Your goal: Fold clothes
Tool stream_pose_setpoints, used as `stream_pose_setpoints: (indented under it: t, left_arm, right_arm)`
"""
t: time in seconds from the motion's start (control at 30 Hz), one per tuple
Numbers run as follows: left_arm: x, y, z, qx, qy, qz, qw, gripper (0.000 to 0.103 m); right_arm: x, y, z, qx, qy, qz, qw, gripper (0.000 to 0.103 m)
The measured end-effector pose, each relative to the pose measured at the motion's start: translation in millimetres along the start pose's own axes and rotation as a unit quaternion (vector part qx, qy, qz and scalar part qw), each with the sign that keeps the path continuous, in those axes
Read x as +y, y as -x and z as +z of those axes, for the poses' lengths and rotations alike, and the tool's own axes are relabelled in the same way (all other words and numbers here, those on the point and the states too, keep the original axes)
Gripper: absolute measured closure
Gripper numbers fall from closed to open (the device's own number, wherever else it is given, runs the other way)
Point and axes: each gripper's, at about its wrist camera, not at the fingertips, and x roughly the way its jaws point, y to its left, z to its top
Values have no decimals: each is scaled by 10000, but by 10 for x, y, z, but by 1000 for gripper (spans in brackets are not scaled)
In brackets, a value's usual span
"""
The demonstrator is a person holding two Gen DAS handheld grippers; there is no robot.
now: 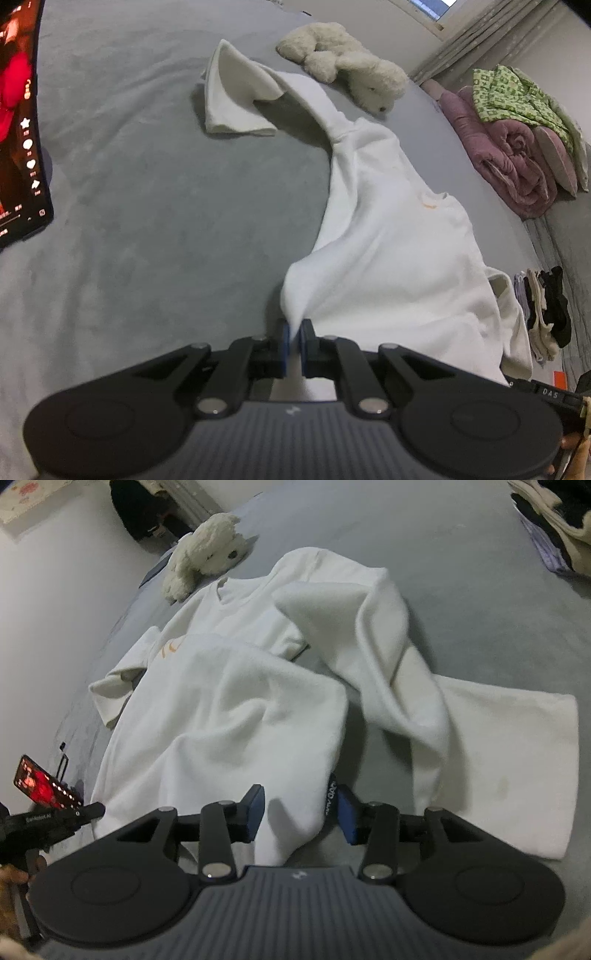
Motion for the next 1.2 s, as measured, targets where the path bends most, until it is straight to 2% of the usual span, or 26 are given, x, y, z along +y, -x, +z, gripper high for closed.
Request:
stream_pose_setpoints:
  t: [0.13, 0.2, 0.23, 0.27, 0.33, 0.53, 0.73, 0.93, 1.07, 1.2]
  left_arm:
    - [0, -44, -17, 67, -37, 62, 10000, 97]
    - [5, -62, -25, 94, -37, 85, 9999, 97]
    - [9, -70, -26, 106, -33, 93, 9999, 97]
    - [14, -70, -25, 113, -18, 91, 9999, 96]
    - [19, -67, -21, 121, 6, 81, 9999, 96]
    - [31, 24, -12, 93, 13, -97, 9999, 97]
    - [24, 149, -10, 100, -50, -457, 9989, 97]
    - [97, 191, -21, 336, 111, -981, 9945, 97]
    - [201, 208, -47, 510, 289, -1307, 9897, 97]
    - [317, 226, -116, 702, 375, -1484, 9857, 97]
  right_arm:
    - [102, -58, -64, 47, 245, -2, 9997, 57]
    - [162, -83, -103, 55, 415, -75, 9991, 65]
    - [187, -94, -121, 65, 485, -142, 9987, 78]
    - [206, -102, -137, 76, 535, -193, 9984, 87]
    - [181, -97, -148, 100, 443, -158, 9988, 91]
    - [191, 148, -95, -178, 372, -319, 9986, 94]
    - [77, 594, -11, -570, 234, -140, 9980, 94]
    - [4, 779, -61, -541, 304, -108, 9980, 95]
    - [1, 813, -113, -370, 415, -72, 9984, 95]
    - [-33, 762, -159, -186, 473, -104, 9987, 95]
